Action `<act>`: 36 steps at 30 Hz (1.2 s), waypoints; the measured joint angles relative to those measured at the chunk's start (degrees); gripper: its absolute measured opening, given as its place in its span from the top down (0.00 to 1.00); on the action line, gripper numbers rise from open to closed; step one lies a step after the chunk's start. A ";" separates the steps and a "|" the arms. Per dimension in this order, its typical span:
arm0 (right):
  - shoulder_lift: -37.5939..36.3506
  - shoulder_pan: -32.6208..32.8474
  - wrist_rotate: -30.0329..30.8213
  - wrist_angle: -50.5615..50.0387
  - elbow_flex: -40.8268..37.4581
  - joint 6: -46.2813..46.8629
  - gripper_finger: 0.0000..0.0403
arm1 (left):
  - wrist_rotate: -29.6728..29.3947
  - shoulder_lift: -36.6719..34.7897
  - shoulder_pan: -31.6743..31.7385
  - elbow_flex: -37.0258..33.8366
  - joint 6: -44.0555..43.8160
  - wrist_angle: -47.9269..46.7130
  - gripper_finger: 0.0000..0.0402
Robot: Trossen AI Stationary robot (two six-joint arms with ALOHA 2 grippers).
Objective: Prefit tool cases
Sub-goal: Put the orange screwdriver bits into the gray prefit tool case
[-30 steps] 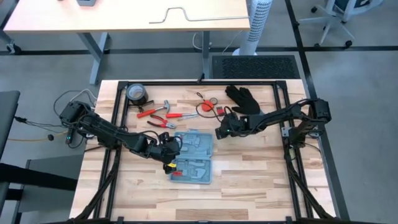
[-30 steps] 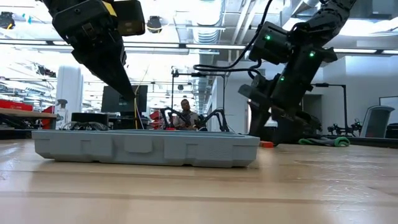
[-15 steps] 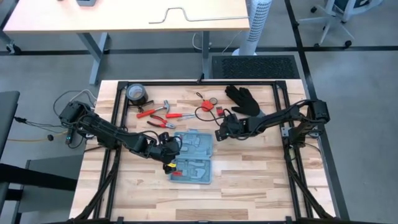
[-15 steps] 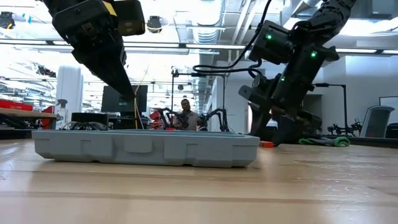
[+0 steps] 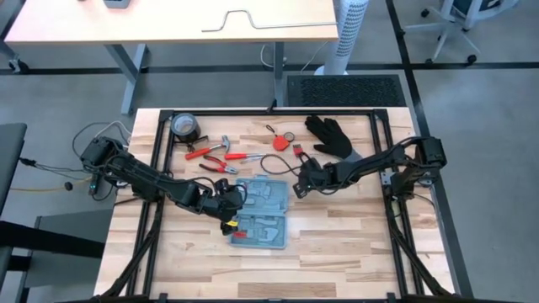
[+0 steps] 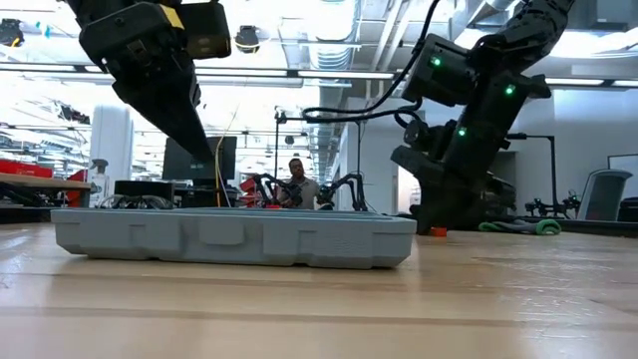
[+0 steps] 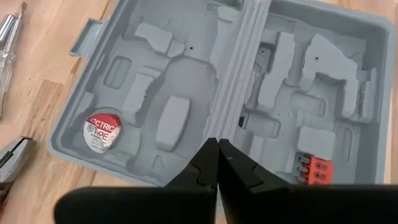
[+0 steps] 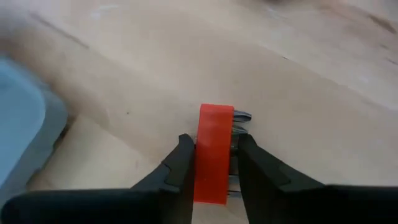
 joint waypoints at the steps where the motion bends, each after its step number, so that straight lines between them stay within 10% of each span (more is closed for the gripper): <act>1: 0.03 0.41 -0.02 0.47 -0.02 -1.38 0.76 | 0.00 0.00 0.00 0.00 0.01 -0.23 1.00; 36: -10.60 13.73 -5.29 0.50 -0.39 -10.76 0.76 | 1.11 -0.02 -0.74 0.00 -1.63 -2.34 1.00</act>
